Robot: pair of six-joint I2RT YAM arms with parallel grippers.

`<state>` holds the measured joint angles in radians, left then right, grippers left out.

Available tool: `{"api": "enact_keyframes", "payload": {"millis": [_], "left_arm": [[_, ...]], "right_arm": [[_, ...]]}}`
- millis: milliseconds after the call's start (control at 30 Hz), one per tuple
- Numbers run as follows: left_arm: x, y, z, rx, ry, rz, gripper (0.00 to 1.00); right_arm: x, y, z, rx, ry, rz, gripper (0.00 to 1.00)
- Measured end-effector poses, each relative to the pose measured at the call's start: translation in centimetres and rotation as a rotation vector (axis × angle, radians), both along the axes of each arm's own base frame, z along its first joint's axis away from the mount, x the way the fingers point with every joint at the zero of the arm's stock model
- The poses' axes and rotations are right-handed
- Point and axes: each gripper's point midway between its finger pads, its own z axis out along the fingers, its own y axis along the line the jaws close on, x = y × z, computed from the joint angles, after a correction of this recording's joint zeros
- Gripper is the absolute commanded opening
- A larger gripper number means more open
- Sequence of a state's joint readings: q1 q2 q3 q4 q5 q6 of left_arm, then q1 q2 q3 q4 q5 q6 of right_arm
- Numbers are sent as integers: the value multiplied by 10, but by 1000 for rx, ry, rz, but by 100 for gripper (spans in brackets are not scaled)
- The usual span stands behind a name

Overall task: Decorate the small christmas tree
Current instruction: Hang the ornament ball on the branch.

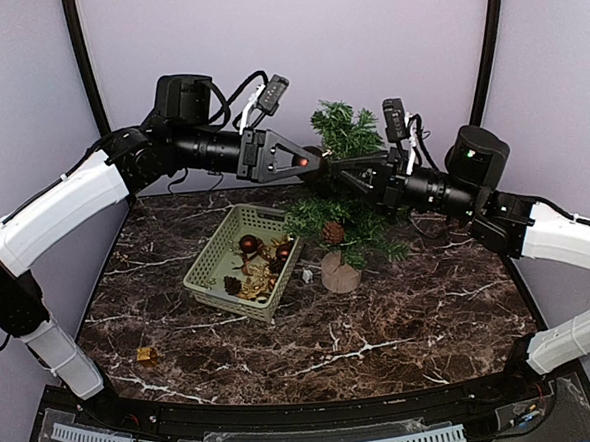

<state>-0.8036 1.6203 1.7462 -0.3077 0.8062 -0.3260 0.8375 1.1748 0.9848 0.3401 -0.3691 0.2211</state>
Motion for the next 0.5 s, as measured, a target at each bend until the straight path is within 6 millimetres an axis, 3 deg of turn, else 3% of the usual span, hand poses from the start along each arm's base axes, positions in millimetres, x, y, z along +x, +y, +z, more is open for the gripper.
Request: {"api": "enact_keyframes", "payload": {"millis": [267,500], "left_arm": [[6,2,-7,29,3,38,42],[18,16,-36,85,56,96,42]], "right_arm": [[8,-6,-2,-13,3,-62,0],[16,-14,0,-91,-40,-143,0]]}}
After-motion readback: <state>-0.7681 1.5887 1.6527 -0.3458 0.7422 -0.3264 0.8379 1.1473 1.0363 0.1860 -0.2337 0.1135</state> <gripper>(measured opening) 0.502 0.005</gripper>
